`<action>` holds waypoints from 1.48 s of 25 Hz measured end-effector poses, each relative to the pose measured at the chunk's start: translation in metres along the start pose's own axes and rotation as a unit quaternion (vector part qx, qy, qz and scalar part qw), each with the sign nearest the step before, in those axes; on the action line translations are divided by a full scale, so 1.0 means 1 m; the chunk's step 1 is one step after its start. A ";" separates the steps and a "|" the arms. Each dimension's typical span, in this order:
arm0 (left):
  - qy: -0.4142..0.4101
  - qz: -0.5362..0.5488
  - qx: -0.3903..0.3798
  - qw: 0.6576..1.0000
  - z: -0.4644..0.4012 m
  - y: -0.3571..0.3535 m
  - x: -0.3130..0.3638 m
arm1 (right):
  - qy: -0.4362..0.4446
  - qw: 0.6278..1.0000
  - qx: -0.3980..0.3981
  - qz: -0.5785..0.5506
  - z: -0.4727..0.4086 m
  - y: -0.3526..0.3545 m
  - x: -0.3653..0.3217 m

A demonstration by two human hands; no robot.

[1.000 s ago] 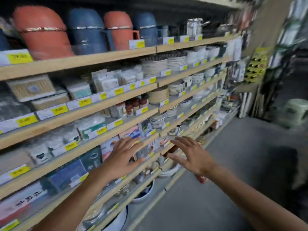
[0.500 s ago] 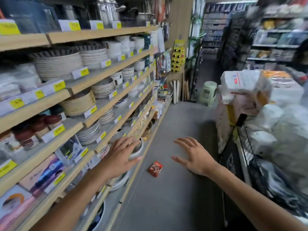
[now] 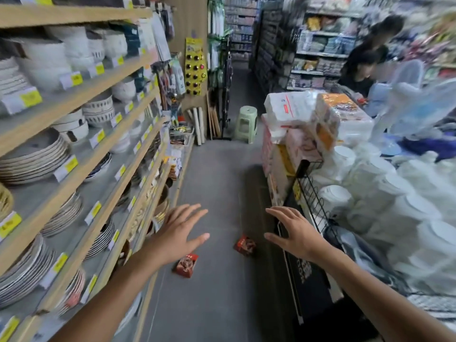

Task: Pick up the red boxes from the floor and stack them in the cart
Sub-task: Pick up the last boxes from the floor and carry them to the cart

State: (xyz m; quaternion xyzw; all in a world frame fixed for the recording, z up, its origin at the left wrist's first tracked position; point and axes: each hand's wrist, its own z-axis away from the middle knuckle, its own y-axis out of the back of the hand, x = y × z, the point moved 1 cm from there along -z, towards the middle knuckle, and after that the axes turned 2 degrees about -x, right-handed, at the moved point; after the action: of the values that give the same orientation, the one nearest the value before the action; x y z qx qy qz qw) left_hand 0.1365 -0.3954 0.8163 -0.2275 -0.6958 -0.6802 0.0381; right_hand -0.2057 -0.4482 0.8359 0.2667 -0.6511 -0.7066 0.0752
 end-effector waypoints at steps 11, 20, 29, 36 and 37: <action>-0.036 -0.019 -0.018 0.999 -0.178 -0.031 -0.010 | -0.042 0.998 0.007 -0.041 -0.111 -0.005 0.107; 0.006 0.029 -0.047 0.998 -0.288 -0.066 -0.037 | -0.053 0.993 -0.028 -0.098 -0.225 -0.012 0.175; 0.021 0.097 -0.072 0.992 -0.364 -0.126 -0.123 | -0.146 0.972 -0.095 -0.160 -0.320 -0.076 0.216; 0.067 0.137 -0.116 0.982 -0.412 -0.236 -0.198 | -0.199 0.945 -0.198 -0.167 -0.388 -0.182 0.269; 0.074 0.140 -0.118 0.980 -0.417 -0.255 -0.208 | -0.205 0.940 -0.213 -0.173 -0.397 -0.200 0.277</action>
State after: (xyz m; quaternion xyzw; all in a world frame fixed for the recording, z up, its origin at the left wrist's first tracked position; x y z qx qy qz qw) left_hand 0.1216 -0.8448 0.5343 -0.2744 -0.5668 -0.7607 0.1575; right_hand -0.2036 -0.8955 0.5631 0.2025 -0.4310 -0.8700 -0.1277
